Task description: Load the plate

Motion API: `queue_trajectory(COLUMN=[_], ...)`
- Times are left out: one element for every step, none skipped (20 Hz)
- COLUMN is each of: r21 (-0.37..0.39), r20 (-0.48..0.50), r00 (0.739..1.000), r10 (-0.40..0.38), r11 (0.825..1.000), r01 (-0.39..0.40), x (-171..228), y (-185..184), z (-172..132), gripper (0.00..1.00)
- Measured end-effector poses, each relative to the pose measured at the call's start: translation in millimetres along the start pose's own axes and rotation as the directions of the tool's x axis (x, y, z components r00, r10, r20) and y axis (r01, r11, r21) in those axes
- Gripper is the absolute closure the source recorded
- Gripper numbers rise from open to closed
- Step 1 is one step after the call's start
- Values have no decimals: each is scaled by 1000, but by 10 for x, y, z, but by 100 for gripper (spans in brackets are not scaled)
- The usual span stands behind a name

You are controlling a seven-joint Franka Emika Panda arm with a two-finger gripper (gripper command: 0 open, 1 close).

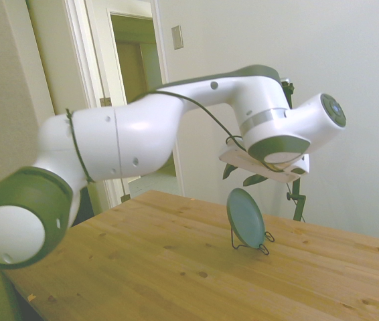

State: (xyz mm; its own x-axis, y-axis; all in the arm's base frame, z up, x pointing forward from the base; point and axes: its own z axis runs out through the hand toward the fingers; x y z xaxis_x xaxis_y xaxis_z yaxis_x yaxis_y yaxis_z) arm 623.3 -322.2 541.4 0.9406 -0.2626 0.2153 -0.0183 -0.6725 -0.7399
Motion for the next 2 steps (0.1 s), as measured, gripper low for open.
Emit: queue_trajectory(r21=[-30, -51], r20=[4, 10], r00=[1000, 999], r10=[-17, -32], r11=[999, 998], r01=[17, 32], x=[-46, -96], y=[-63, -116], z=[13, 50], gripper=[0, 0])
